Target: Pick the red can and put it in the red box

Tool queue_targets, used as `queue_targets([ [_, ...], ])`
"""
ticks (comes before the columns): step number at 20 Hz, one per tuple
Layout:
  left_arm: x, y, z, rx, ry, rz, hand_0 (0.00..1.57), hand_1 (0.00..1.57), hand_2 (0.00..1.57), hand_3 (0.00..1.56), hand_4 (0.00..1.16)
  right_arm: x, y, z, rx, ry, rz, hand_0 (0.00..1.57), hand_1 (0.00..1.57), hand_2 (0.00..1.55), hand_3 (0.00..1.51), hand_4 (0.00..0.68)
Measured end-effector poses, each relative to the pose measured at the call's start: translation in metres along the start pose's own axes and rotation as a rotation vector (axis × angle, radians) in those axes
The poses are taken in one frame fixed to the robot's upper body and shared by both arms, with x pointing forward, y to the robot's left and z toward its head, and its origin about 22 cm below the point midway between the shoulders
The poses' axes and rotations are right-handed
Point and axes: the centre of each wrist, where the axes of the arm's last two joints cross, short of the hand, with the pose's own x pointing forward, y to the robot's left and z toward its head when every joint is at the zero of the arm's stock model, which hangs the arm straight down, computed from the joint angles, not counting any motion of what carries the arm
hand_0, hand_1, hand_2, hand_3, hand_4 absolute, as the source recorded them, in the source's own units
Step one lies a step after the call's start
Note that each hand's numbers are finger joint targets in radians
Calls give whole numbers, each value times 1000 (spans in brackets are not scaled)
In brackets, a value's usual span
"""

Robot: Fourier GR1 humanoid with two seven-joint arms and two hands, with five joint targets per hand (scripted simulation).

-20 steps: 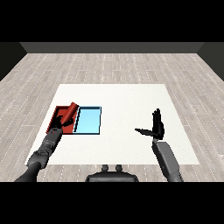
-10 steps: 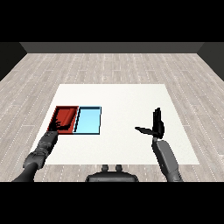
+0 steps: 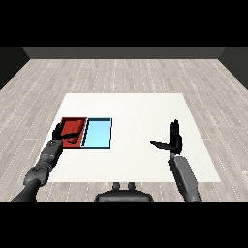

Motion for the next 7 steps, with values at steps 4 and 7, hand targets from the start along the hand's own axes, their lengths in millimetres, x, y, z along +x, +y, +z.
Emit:
queue_targets([
  [4,11,3,-2,-32,-181,147,223,223,0,0,0,5,4,-1,28,-26,-19,0,0,0,0,0],
  [7,26,-7,1,-95,-320,254,0,0,0,0,0,7,8,2,61,-36,-31,0,0,0,0,0],
])
